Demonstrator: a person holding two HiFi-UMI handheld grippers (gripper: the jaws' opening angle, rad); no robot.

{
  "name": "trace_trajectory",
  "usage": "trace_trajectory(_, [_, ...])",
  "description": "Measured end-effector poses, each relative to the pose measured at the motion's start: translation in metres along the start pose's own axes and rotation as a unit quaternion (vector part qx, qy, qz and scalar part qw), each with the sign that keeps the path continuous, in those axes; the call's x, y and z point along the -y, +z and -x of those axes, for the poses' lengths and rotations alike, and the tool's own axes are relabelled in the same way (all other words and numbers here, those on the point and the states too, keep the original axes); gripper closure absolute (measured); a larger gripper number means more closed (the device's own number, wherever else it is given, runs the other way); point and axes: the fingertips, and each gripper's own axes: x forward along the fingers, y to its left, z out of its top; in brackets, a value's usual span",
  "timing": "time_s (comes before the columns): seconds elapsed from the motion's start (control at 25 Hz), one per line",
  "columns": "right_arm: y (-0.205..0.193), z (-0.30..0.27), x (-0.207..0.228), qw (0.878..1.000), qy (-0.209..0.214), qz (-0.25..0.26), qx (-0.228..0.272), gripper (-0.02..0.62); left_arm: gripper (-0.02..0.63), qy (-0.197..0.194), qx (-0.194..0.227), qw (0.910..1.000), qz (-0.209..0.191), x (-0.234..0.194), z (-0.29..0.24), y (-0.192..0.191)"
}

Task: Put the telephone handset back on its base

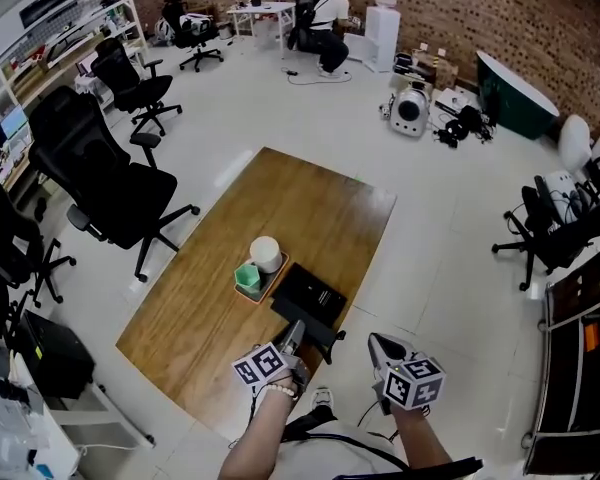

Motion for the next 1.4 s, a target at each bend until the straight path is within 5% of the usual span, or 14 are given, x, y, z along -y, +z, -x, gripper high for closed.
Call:
trace_trajectory(0.52, [-0.005,-0.018,0.030,1.000,-0.008,-0.021,-0.018,0.586,0.537,-0.051,0.036,0.9968,0.051,-0.039,-0.029,0.002])
trace_trajectory(1.12, [-0.011,-0.013,0.044,0.999,-0.024,-0.040,-0.015,0.588,0.537,-0.055,0.003,0.9984,0.014,-0.047,-0.042,0.004])
trace_trajectory(1.4, [-0.020,-0.007,0.047,0.998,-0.032,-0.046,-0.021,0.588,0.537,-0.066,0.010,0.9968,0.043,-0.053,-0.044,-0.002])
